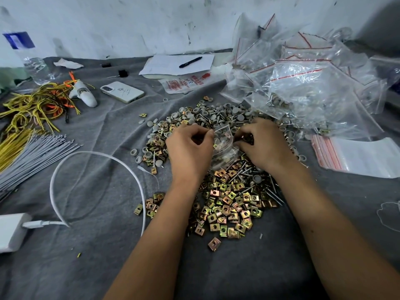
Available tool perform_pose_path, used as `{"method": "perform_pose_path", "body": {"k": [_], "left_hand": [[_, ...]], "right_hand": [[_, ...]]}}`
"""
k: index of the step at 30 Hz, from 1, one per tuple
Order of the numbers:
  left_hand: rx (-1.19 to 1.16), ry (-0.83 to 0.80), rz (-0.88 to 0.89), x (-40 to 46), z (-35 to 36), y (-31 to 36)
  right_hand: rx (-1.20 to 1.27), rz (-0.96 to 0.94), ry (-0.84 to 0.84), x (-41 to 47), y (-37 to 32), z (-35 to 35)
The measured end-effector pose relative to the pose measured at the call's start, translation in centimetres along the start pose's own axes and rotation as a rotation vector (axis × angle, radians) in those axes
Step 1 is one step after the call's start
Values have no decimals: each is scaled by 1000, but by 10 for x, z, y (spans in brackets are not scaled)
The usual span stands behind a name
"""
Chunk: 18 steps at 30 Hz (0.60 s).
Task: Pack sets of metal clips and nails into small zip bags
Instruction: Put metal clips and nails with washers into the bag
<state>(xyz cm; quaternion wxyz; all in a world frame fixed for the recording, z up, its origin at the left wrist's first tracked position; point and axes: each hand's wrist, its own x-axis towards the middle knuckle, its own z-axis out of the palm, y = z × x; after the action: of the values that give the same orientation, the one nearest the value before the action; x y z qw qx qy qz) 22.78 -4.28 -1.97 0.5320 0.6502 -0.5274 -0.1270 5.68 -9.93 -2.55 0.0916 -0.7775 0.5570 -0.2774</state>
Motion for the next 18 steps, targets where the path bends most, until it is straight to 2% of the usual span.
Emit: {"method": "perform_pose_path", "body": {"k": [4,9,13,18], "left_hand": [[-11,-12,-2,0,0,0],[-21,-26,-13,1,0,-1],[-24,-34,-10,0,0,-1],[-35,-29,-7,1,-1,-1]], "right_hand": [[6,-22,90,0,1,-2],[354,-228,321,-7,-16,-18],[403,-353,236,-13,-29,-19],[434,-324,202,-13,-27,-18]]}}
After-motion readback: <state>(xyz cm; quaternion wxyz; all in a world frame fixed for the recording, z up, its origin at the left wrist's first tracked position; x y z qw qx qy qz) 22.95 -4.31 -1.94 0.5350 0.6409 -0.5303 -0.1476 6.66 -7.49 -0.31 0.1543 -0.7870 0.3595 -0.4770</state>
